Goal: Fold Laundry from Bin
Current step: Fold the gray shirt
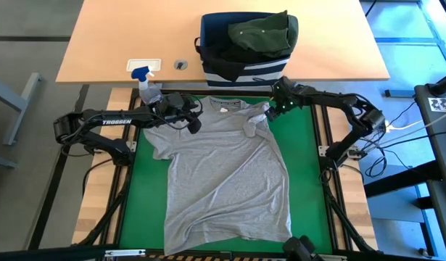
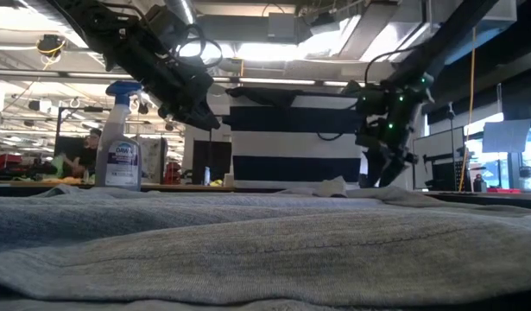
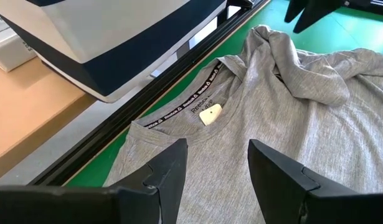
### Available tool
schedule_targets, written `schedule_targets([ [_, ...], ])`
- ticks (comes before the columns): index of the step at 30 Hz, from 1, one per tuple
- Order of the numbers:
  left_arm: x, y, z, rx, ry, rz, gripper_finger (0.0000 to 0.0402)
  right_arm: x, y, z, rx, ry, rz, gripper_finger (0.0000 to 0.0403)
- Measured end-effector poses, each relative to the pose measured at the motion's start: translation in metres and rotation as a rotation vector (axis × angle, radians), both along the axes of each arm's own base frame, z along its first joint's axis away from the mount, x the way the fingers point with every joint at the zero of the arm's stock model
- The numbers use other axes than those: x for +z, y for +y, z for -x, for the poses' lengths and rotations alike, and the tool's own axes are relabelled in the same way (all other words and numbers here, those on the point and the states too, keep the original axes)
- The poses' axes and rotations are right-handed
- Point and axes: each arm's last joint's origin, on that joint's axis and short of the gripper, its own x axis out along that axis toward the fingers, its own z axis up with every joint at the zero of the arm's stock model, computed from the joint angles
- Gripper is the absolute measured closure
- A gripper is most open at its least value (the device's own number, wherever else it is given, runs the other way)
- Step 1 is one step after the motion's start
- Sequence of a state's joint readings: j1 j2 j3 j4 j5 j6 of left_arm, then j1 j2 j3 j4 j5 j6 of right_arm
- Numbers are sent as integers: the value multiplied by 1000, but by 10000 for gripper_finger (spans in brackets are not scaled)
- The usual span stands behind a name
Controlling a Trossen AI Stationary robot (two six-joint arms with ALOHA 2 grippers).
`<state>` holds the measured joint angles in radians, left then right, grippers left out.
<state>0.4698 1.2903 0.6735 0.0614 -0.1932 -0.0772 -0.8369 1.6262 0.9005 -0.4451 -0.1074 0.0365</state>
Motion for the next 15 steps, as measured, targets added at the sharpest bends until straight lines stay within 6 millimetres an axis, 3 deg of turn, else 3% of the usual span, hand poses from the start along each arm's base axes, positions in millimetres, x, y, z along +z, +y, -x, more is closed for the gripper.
schedule_targets([
  [4,0,0,0,1,0,0,237,-10,-2,-1,84,57,42,193],
  [9,0,0,0,1,0,0,237,-15,-10,-8,98,5,102,219],
  [15,0,0,0,1,0,0,237,3,-16,-18,99,-146,79,239],
])
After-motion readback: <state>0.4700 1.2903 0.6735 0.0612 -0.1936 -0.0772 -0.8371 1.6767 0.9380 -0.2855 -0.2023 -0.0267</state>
